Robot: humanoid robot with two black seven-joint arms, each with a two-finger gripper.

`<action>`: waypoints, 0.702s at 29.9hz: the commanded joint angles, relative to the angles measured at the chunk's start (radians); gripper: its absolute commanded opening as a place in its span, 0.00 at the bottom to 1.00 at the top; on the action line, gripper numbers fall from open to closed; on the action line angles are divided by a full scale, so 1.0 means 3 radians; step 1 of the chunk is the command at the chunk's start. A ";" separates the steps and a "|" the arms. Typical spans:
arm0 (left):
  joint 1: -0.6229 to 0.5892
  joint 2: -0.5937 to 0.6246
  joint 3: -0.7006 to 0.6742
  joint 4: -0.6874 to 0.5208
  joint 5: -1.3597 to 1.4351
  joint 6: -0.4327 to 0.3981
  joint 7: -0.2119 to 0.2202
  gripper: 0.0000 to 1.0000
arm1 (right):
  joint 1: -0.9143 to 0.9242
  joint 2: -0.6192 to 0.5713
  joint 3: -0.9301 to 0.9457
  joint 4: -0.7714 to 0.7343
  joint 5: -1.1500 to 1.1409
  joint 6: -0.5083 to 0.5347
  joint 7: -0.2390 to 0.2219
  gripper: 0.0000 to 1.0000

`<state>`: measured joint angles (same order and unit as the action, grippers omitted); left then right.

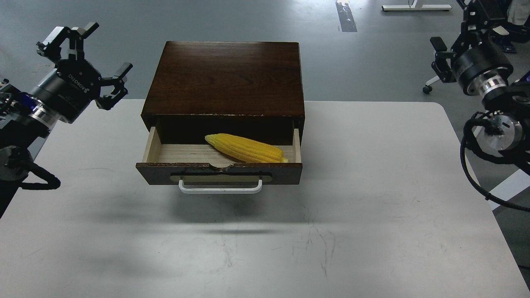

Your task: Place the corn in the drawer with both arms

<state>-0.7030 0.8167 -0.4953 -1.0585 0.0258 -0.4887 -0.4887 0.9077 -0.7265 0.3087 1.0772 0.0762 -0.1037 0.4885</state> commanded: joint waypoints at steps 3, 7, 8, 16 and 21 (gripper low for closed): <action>0.0058 -0.0002 0.0000 0.0000 0.0001 0.0000 0.0000 0.98 | -0.0596 0.0197 0.0249 -0.0062 0.0114 0.0181 0.0001 1.00; 0.0083 -0.0002 0.0000 0.0000 0.0001 0.0000 0.0000 0.99 | -0.0699 0.0284 0.0285 -0.0256 0.0119 0.0468 0.0001 1.00; 0.0083 -0.0002 0.0000 0.0000 0.0001 0.0000 0.0000 0.98 | -0.0704 0.0294 0.0300 -0.0317 0.0129 0.0560 0.0001 1.00; 0.0083 0.0003 0.0000 0.0000 -0.0004 0.0000 0.0000 0.98 | -0.0709 0.0284 0.0362 -0.0333 0.0124 0.0678 0.0001 1.00; 0.0109 0.0018 -0.0001 0.0000 -0.0004 0.0000 0.0000 0.99 | -0.0709 0.0295 0.0372 -0.0318 0.0124 0.0678 0.0001 1.00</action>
<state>-0.6762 0.8196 -0.4958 -1.0584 0.0248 -0.4887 -0.4887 0.6949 -0.6403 0.4170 0.9795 0.1138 0.0995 0.4887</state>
